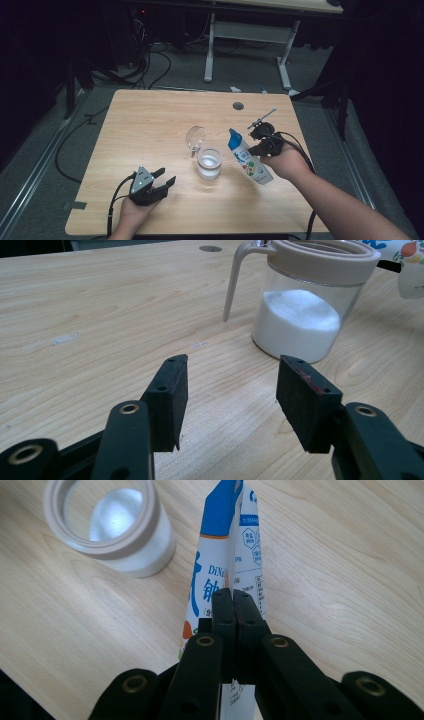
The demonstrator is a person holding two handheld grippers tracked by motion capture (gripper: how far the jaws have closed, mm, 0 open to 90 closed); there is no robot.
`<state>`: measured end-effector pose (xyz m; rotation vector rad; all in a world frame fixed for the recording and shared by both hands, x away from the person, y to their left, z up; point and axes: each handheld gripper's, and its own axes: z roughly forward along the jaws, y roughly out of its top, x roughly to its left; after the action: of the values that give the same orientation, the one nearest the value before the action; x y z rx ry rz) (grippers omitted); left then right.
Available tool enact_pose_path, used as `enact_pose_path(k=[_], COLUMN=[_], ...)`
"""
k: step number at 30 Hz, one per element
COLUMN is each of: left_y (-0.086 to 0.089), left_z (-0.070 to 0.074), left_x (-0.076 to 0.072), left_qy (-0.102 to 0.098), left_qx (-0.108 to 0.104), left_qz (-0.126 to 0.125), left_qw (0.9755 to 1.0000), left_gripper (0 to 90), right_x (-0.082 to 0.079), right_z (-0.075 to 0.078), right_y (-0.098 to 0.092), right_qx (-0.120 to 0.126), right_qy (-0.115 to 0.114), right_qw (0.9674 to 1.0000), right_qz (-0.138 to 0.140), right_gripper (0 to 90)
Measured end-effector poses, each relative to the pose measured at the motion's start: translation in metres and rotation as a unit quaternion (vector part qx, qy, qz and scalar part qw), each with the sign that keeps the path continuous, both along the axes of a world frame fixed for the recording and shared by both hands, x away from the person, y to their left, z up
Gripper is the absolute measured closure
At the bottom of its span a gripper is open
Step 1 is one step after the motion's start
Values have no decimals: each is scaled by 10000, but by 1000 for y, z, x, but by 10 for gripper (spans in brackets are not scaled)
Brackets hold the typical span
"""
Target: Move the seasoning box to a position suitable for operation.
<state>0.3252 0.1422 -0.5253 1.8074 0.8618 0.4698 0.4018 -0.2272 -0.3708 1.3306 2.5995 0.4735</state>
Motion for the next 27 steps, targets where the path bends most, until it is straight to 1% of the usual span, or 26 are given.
enact_pose_path(k=[9,13,14,16,17,19,21,22,23,24,26,27], left_y=[1,1,1,2,2,2,3,3,3,3,3,3], left_z=[0,0,0,1,1,1,1,1,1,1,1,1], left_x=[0,0,0,1,1,1,2,2,1,1,1,1], left_qy=[18,19,23,66,76,96,116,119,120,121,114,111], left_qx=[-4,-10,-19,-64,-67,-69,-82,-88,-91,-95,-104,-111], left_qz=[0,2,4,-12,-13,-5,-3,-7,-10,-8,0,2], left_qw=[10000,10000,10000,10000,9999,9999,9999,9999,9999,9999,9999,9999], left_gripper=[466,465,465,465,465,464,464,464,464,464,464,464], right_x=[11,15,15,17,17,17,16,16,15,14,13,12], right_z=[-6,-11,-12,-15,-17,-20,-23,-24,-26,-26,-26,-25], right_y=[-23,-29,-30,-33,-35,-36,-37,-36,-36,-36,-36,-36], right_qx=[-226,-307,-336,-453,-472,-433,-449,-441,-431,-404,-379,-285], right_qy=[-6,57,58,56,77,85,38,57,23,21,-69,-139], right_qw=[9994,9986,9985,9979,9974,9975,9976,9973,9974,9973,9974,9974], right_qz=[-264,-433,-439,-462,-533,-555,-532,-592,-570,-607,-614,-648], right_gripper=[898,898,899,899,899,899,899,899,899,899,899,899])
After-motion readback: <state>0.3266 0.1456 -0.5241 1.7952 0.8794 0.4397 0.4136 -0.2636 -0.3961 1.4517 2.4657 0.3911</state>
